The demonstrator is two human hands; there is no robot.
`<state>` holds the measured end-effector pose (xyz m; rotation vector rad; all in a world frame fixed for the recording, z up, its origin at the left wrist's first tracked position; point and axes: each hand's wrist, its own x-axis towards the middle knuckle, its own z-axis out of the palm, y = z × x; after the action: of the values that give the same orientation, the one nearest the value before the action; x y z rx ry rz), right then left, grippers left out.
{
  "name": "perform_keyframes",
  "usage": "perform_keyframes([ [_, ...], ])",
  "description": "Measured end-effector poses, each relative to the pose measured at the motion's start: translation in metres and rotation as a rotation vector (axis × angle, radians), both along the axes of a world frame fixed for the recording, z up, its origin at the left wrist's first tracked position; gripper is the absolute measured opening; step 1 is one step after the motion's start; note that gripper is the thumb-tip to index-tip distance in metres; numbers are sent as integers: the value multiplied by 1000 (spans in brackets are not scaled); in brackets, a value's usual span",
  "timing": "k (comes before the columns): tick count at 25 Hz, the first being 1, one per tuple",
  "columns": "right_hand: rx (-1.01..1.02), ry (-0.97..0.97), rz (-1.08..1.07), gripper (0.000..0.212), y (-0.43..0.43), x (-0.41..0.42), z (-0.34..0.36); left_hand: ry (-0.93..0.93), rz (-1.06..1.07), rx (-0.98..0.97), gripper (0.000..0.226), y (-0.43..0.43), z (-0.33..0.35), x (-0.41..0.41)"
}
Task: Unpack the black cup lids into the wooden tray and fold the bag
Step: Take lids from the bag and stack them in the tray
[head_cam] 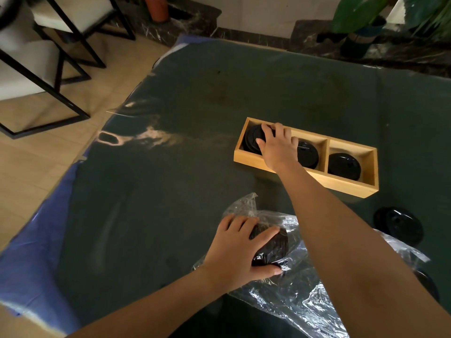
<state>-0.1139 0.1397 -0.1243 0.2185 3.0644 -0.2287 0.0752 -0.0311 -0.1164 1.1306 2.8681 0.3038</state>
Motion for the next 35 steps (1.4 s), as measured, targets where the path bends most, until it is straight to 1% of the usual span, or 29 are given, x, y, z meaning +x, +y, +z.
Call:
perform_keyframes([
  [5, -133, -9, -37, 48, 4, 3, -3, 15, 1, 11, 70, -1, -2, 0],
  [8, -239, 69, 17, 47, 16, 9, 10, 27, 0, 11, 70, -1, -4, -1],
  [11, -341, 170, 42, 48, 28, 19, 41, 35, 4, 17, 69, -2, -5, -2],
  [13, -374, 203, 50, 47, 40, 35, 68, 33, 7, 7, 69, -2, -6, -1],
  [16, -456, 215, 52, 40, 66, 92, 108, 27, 12, -14, 70, -1, -3, 0],
  [19, -552, 304, -108, 26, 91, 187, 131, 25, 22, -42, 73, 0, 0, 0],
  [21, -548, 383, -274, 17, 99, 250, 131, 19, 26, -51, 74, -1, 1, 0],
  [23, -527, 440, -434, 7, 99, 302, 118, 16, 27, -57, 75, 0, 2, 1],
  [25, -544, 367, -497, 11, 91, 334, 92, 12, 25, -60, 76, 1, 3, 1],
  [27, -581, 169, -414, 17, 81, 343, 64, 15, 25, -62, 75, 2, 5, 0],
  [28, -593, 75, -315, 22, 78, 342, 53, 23, 22, -59, 75, 2, 5, 1],
  [29, -617, 20, -211, 26, 77, 337, 43, 28, 17, -57, 75, 1, 5, 1],
  [31, -697, -43, -59, 32, 79, 321, 28, 22, 4, -58, 75, 0, 5, 0],
  [34, -765, -77, 26, 34, 90, 296, 11, 10, -4, -61, 75, 0, 6, 1],
  [35, -757, -72, 69, 41, 92, 289, 5, 4, -3, -63, 75, 0, 6, 1],
])
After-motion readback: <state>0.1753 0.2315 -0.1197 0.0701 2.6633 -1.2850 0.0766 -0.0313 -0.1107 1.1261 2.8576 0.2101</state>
